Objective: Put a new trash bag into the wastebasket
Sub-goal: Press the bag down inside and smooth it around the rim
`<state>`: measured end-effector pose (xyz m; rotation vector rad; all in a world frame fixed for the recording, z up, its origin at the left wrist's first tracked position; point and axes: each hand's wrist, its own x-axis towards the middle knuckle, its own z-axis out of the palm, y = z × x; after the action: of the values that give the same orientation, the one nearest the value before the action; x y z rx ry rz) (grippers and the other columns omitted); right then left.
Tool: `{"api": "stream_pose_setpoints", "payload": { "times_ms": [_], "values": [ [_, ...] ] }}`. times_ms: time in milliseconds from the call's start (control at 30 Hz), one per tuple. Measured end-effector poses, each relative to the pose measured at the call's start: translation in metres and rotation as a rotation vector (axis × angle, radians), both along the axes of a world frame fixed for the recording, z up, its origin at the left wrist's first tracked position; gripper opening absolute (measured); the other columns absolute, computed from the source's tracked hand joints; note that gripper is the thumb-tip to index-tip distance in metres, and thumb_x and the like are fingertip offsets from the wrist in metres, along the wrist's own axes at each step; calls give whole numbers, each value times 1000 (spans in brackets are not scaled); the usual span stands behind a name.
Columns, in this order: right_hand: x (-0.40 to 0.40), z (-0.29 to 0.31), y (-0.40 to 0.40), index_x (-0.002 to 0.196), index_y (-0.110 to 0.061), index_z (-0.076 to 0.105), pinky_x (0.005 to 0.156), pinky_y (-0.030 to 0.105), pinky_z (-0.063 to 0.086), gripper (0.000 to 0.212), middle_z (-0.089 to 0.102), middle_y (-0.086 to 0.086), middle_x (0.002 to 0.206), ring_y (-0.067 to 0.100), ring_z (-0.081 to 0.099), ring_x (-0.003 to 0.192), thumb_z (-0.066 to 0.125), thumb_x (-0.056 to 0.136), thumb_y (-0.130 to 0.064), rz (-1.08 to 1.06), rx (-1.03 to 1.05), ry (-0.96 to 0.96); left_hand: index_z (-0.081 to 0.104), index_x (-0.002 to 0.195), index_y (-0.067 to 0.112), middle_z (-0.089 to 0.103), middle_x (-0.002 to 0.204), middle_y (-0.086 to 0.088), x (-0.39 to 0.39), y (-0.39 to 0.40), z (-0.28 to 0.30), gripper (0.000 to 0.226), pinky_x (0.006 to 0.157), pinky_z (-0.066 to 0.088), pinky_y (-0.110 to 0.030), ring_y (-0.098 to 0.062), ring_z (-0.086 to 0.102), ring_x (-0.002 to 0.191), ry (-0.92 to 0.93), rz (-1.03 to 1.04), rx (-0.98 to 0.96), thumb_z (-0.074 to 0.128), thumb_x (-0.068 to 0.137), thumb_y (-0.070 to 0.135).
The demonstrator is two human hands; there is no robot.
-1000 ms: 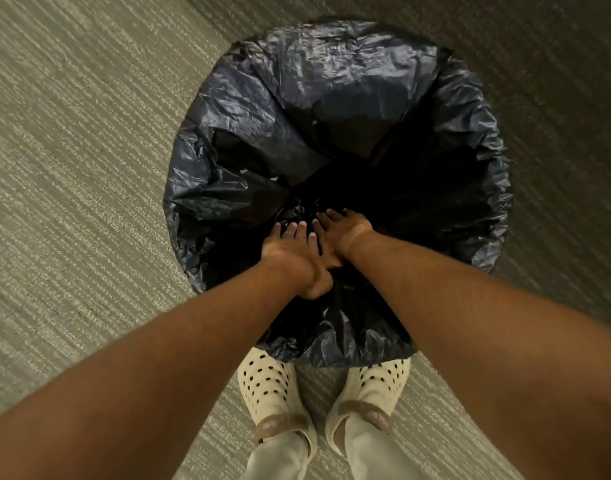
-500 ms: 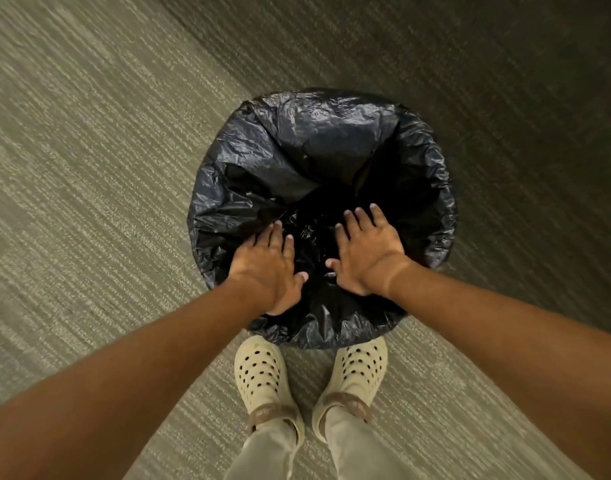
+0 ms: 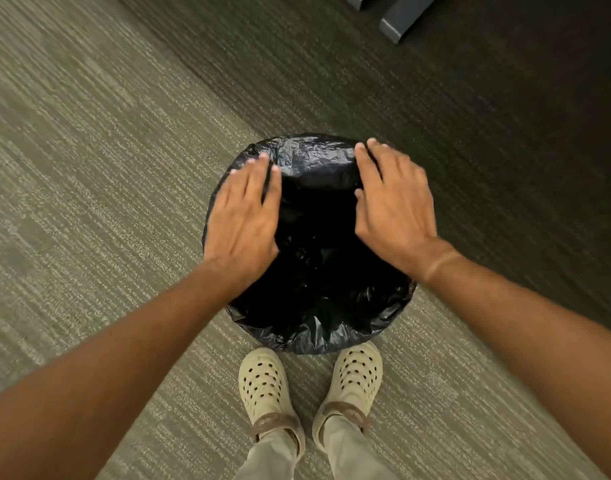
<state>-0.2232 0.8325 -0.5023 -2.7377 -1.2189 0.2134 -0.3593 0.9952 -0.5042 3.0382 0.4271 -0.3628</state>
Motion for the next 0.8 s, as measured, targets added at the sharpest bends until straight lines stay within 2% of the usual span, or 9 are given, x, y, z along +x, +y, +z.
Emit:
{"api": "stream_pose_setpoints", "payload": {
  "times_ms": [100,167,233,367,433,500,567,700,800],
  "values": [
    [20,-17,8,147,-4,32,94,47,43,51,45,15,142,35,45,122,40,98,-17,-11,-41,127,16,150,-4,25,154,-26,10,18,-10,81,112,33,-49,-41,31,136,38,108,-59,54,78,-1],
    [34,-27,11,141,-7,41,87,44,44,42,52,16,129,35,49,112,34,102,-19,-80,62,240,15,152,0,36,145,-24,15,28,-20,75,106,38,-46,-38,39,126,-40,226,-173,48,84,-5],
    [45,-33,13,122,-8,55,80,40,41,35,60,17,115,37,55,104,30,103,-24,-174,140,326,28,149,3,49,130,-22,21,38,-26,61,102,40,-42,-34,47,117,-157,331,-293,42,90,-5],
    [54,-43,16,84,-8,53,68,38,31,43,64,21,93,41,57,91,26,104,-36,-248,152,349,55,125,-2,60,110,-21,25,51,-31,34,91,44,-38,-27,54,98,-268,413,-450,33,98,1],
    [57,-45,17,70,-15,44,68,35,27,48,58,13,79,36,54,82,23,103,-44,-318,157,418,57,110,-4,59,95,-14,24,52,-34,28,79,44,-27,-20,48,83,-300,446,-471,33,100,5],
    [59,-48,19,61,-19,38,69,34,27,54,53,4,69,30,51,74,22,101,-51,-375,166,490,52,89,4,48,72,0,24,53,-37,26,56,34,-14,-14,40,63,-319,485,-469,32,102,13],
    [61,-50,20,54,-16,37,65,32,27,61,49,-1,57,21,50,60,24,100,-55,-416,189,528,44,81,10,39,62,6,24,54,-39,28,45,28,-18,-8,35,54,-316,523,-461,30,103,20],
    [63,-52,25,46,-12,37,60,30,28,71,47,0,47,16,48,51,25,97,-61,-465,149,531,46,77,8,44,64,-1,26,58,-42,36,54,18,-29,-16,38,57,-287,555,-482,28,103,25],
    [64,-50,23,57,-11,51,66,32,31,73,54,-2,60,16,47,57,22,94,-66,-511,65,509,48,76,7,48,68,-6,26,59,-41,37,57,19,-31,-23,42,66,-266,595,-485,30,103,26]
  ]
}}
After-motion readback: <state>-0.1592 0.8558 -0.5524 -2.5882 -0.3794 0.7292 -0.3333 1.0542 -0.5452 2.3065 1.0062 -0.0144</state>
